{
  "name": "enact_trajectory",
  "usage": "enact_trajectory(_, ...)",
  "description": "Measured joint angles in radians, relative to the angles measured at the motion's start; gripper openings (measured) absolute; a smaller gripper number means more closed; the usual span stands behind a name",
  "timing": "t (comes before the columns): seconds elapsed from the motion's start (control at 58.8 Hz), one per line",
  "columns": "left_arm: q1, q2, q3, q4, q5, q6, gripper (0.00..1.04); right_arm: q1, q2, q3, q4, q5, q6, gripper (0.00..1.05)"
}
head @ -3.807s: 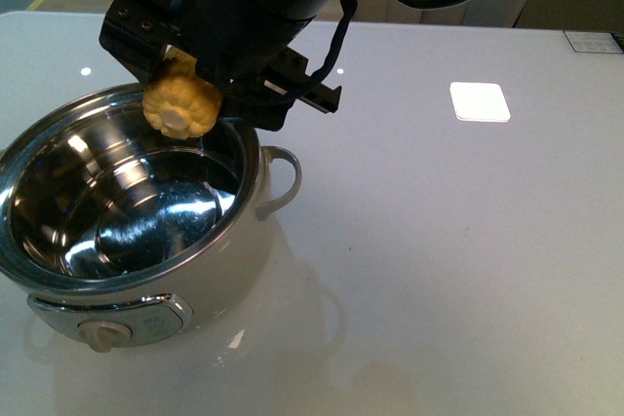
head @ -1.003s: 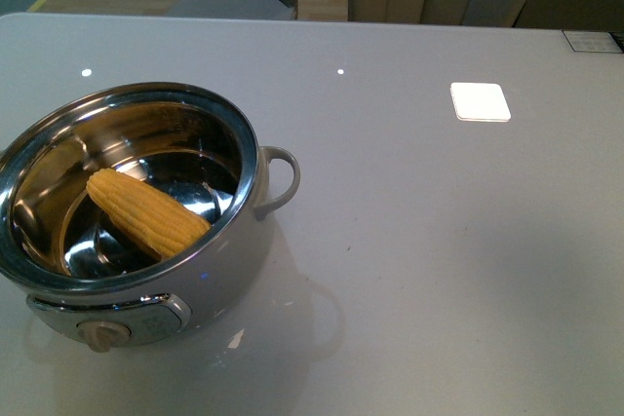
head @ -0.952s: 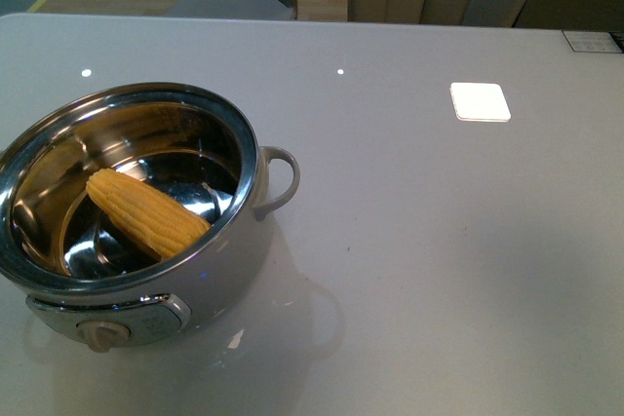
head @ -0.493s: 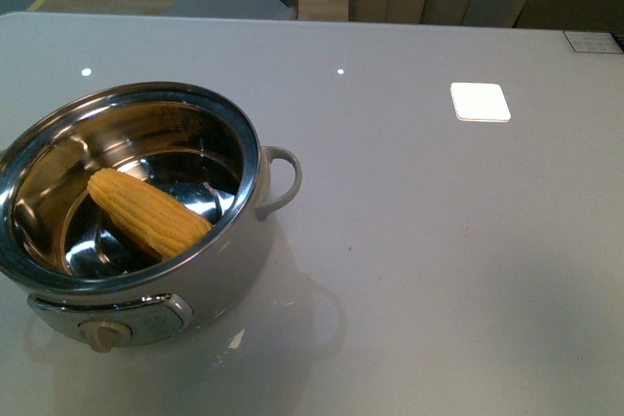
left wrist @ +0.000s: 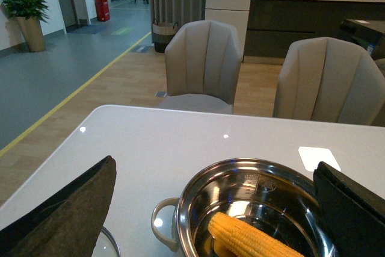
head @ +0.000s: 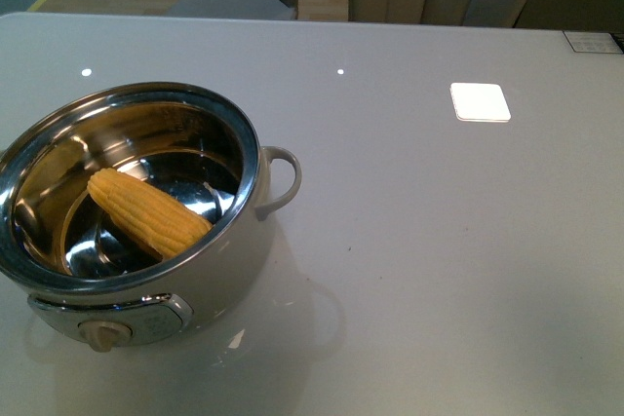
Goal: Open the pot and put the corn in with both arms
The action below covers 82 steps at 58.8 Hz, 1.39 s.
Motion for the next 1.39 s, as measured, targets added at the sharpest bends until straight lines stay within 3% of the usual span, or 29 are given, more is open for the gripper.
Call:
enact_trajectory(0.51,0.000,0.000,0.000,0.000,0.000,0.000,0.98,0.000,-0.148,0.000,-0.149,0.000,0.000,0.02)
enact_trajectory(0.629,0.000,0.000,0.000,0.000,0.000,0.000,0.98,0.000,-0.288,0.000,-0.313,0.000,0.000,0.02)
enact_trajectory(0.918,0.000,0.000,0.000,0.000,0.000,0.000,0.98,0.000,-0.320,0.000,-0.325,0.000,0.000,0.02)
enact_trajectory(1.037,0.000,0.000,0.000,0.000,0.000,0.000,0.98,0.000,-0.320,0.000,-0.325,0.000,-0.001,0.29)
enact_trajectory(1.394,0.000,0.000,0.000,0.000,0.000,0.000,0.98,0.000,-0.320,0.000,-0.325,0.000,-0.001,0.90)
